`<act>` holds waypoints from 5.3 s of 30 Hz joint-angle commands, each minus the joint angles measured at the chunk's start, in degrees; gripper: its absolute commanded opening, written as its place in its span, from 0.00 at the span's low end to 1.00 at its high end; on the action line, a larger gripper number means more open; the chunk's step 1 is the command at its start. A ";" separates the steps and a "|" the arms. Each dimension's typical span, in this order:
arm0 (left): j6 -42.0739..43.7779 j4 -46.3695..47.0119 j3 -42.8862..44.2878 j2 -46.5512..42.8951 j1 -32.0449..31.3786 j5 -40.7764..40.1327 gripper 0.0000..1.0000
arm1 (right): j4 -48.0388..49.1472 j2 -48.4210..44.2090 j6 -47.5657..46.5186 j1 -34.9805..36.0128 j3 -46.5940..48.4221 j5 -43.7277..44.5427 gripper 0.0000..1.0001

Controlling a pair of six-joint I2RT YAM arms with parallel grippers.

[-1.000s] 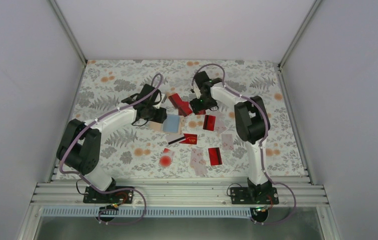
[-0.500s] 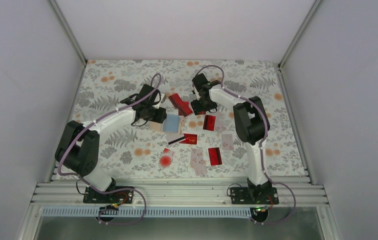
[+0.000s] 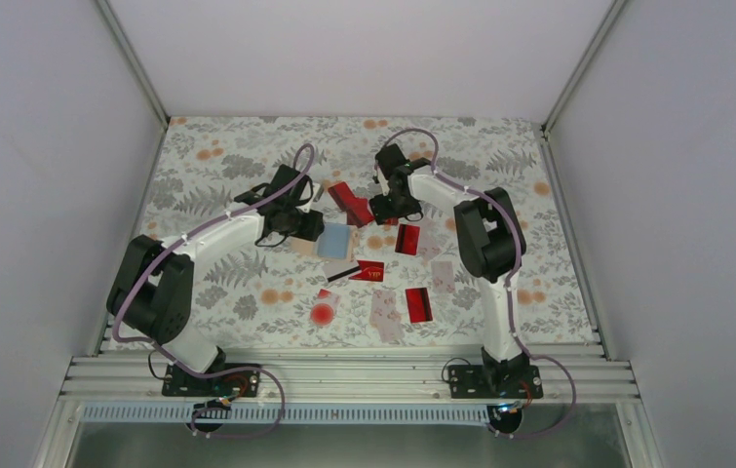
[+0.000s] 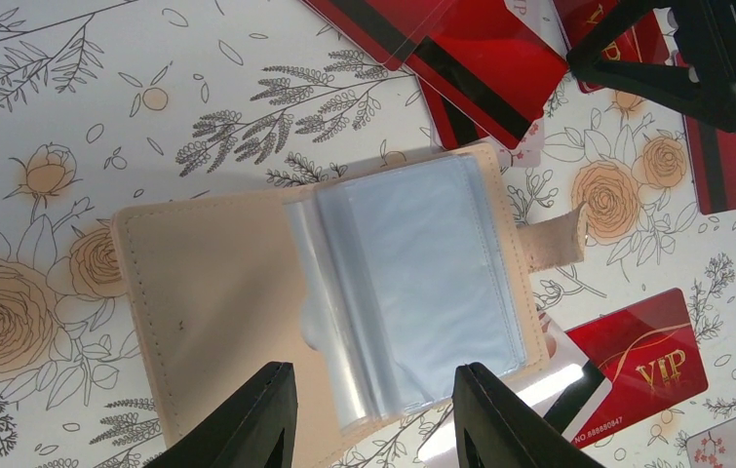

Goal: Put the credit cards into the card holder

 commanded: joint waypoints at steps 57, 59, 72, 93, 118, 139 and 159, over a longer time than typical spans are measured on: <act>-0.41 0.09 -0.23 -0.86 -0.01 -0.21 0.42 | 2.60 -2.27 -6.71 0.51 -16.67 -1.20 0.56; -0.43 0.05 -0.29 -1.00 0.03 -0.27 0.42 | 3.04 -2.23 -6.59 0.51 -17.38 -1.15 0.56; -0.78 0.09 0.51 -1.05 0.02 0.10 0.42 | 5.03 -7.13 -6.14 0.57 -17.90 3.55 0.53; -2.83 -2.30 6.99 -1.55 0.01 2.59 0.42 | 3.19 -14.26 -4.55 0.86 -14.29 1.92 0.55; -3.26 -1.03 8.52 -1.39 -0.05 4.88 0.42 | -12.91 -18.62 41.15 0.31 -15.33 2.86 0.99; -2.26 0.42 4.93 -2.72 0.28 4.79 0.42 | -4.57 -14.77 47.04 -3.47 -25.10 0.41 0.91; -2.64 0.79 4.41 -2.71 0.32 5.65 0.42 | -6.11 -10.76 42.72 -4.85 -17.02 2.42 0.87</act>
